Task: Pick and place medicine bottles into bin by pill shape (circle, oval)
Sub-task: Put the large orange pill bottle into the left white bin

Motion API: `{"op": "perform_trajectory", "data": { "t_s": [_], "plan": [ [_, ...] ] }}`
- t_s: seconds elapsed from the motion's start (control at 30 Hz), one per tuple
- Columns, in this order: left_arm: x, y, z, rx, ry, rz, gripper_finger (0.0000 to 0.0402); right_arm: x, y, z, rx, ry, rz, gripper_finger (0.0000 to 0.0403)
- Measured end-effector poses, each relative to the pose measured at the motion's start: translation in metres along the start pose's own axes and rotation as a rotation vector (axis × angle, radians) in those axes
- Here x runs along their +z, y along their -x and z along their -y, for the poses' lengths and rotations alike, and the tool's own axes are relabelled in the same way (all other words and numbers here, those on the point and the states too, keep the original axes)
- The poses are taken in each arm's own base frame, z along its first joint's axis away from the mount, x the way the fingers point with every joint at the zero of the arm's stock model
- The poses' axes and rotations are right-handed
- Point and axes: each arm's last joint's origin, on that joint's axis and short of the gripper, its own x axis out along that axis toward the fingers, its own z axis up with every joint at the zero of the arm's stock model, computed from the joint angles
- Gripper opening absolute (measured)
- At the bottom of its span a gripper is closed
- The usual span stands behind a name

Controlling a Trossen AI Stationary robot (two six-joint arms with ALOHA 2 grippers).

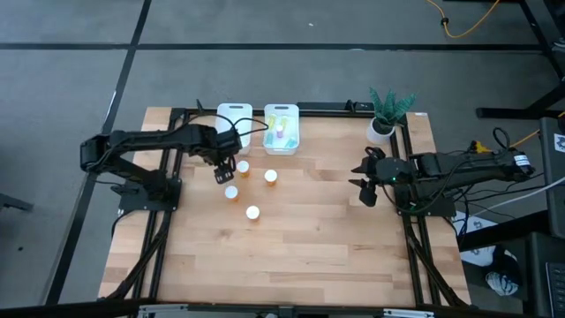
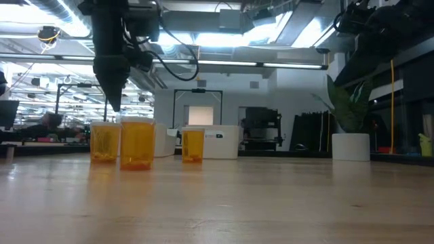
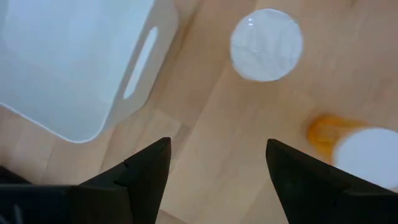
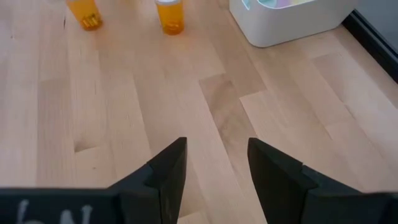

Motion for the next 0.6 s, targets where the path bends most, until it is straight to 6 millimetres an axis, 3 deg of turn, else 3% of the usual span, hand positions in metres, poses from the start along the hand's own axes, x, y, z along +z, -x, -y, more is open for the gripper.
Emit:
{"op": "perform_trajectory", "data": {
  "t_s": [0.37,0.6],
  "plan": [
    [0.005,-0.003,-0.012,0.002,0.030,0.024,0.0255,0.000,0.000,0.000,-0.001,0.001,-0.001,0.0171],
    [0.001,-0.017,-0.009,-0.024,-0.016,0.019,0.0255,0.000,0.000,0.000,-0.001,0.001,-0.002,0.0171]
  ]
}}
